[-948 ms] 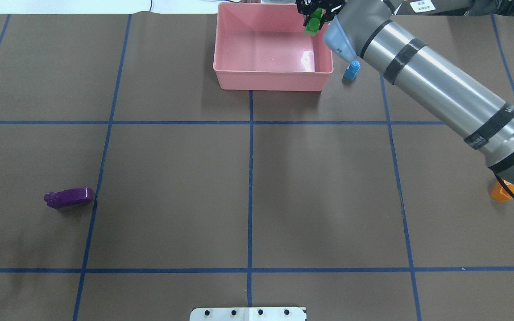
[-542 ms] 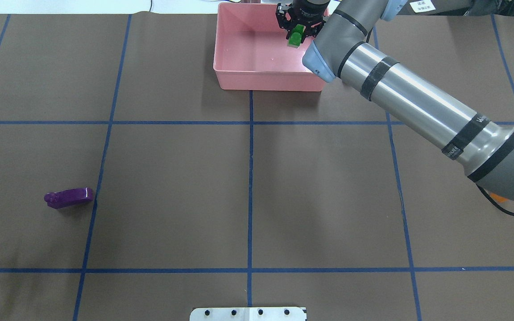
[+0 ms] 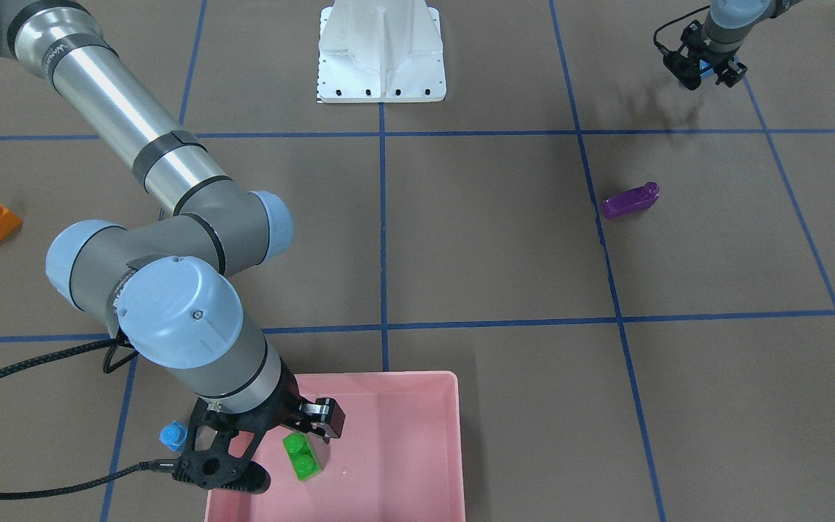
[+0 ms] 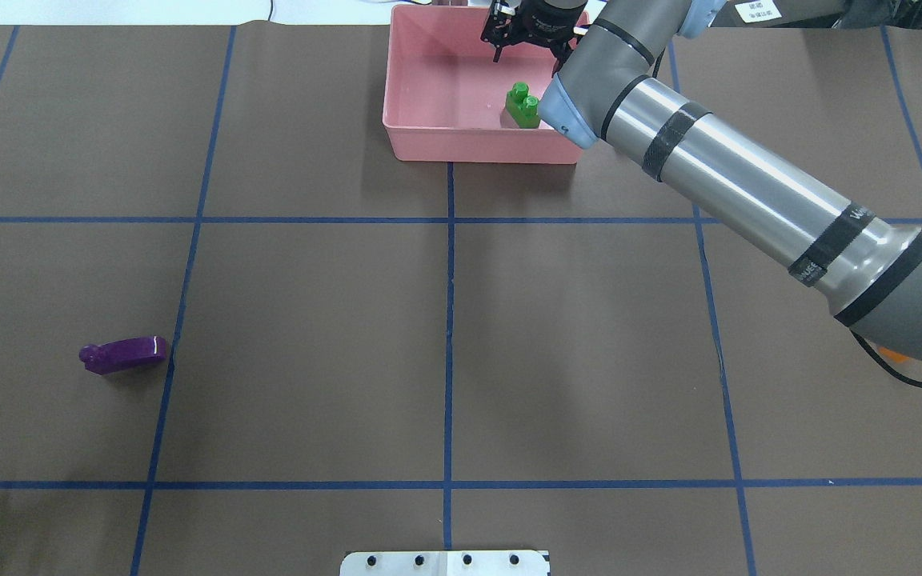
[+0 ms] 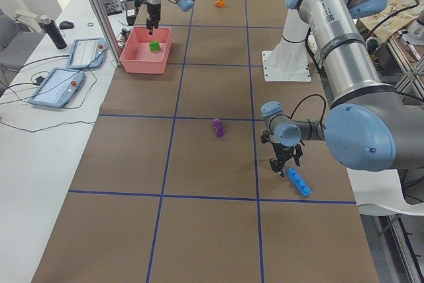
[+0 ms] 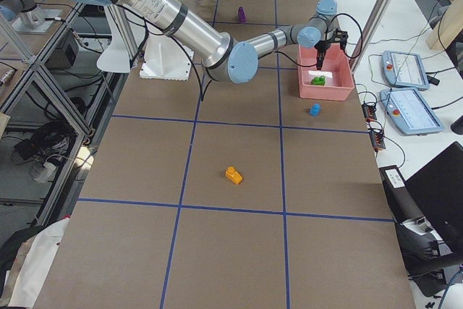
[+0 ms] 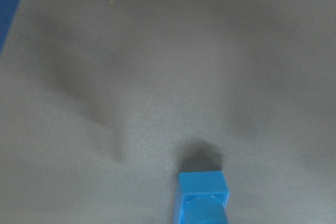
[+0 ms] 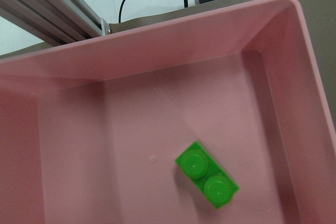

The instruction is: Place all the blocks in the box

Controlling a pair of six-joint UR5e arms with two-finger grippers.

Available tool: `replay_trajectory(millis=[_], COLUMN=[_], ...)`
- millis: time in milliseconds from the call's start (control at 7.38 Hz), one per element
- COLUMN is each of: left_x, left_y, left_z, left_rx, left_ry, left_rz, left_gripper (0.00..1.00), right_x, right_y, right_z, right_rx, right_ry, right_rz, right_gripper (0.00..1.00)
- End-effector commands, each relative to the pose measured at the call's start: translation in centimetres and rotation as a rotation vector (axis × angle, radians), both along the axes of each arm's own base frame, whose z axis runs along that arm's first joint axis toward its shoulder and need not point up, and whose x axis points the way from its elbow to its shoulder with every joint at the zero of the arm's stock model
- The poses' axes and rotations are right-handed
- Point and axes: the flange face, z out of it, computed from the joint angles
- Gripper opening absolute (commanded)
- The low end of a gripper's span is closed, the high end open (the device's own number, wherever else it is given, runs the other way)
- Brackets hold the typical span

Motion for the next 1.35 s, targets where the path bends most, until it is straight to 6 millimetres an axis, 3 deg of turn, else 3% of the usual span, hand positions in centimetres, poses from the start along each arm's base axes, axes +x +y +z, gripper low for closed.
replay_trajectory(millis=[0,135,271,406,542,812,948,1083,1219], left_x=[0.8,0.8,1.0,1.0,1.2,1.3,0.8,1.5,3.4], left_y=[1.2,1.5,1.7,1.8,1.7,1.0,-1.5,-4.9,-10.5], left_z=[0.7,0.8,1.1,1.2,0.9,-1.2,-2.9,-5.8,-10.2], left_rx=[-0.025,-0.026,-0.026,-0.025,-0.024,-0.031,-0.027,-0.042,-0.052], left_ry=[-0.038,-0.041,-0.044,-0.047,-0.041,-0.001,0.037,0.127,0.241], left_rz=[-0.013,-0.006,0.004,0.006,0.004,-0.023,-0.116,-0.211,-0.328], left_gripper=[0.86,0.81,0.72,0.42,0.05,0.0,0.0,0.0,0.0], right_x=[2.4,4.4,7.5,11.8,14.1,18.0,19.5,21.0,22.9], right_y=[-0.7,-1.0,0.2,2.2,3.9,6.8,8.5,9.9,11.5], right_z=[-0.3,0.6,4.6,10.5,14.8,24.6,28.7,31.9,34.1], right_rx=[-0.014,-0.032,-0.049,-0.051,-0.046,-0.084,-0.078,-0.077,-0.058], right_ry=[-0.034,-0.055,-0.071,-0.076,-0.072,-0.01,0.02,0.043,0.061], right_rz=[-0.007,-0.017,-0.02,-0.029,-0.063,-0.086,-0.119,-0.142,-0.165], right_gripper=[1.0,1.0,1.0,1.0,1.0,1.0,1.0,1.0,1.0])
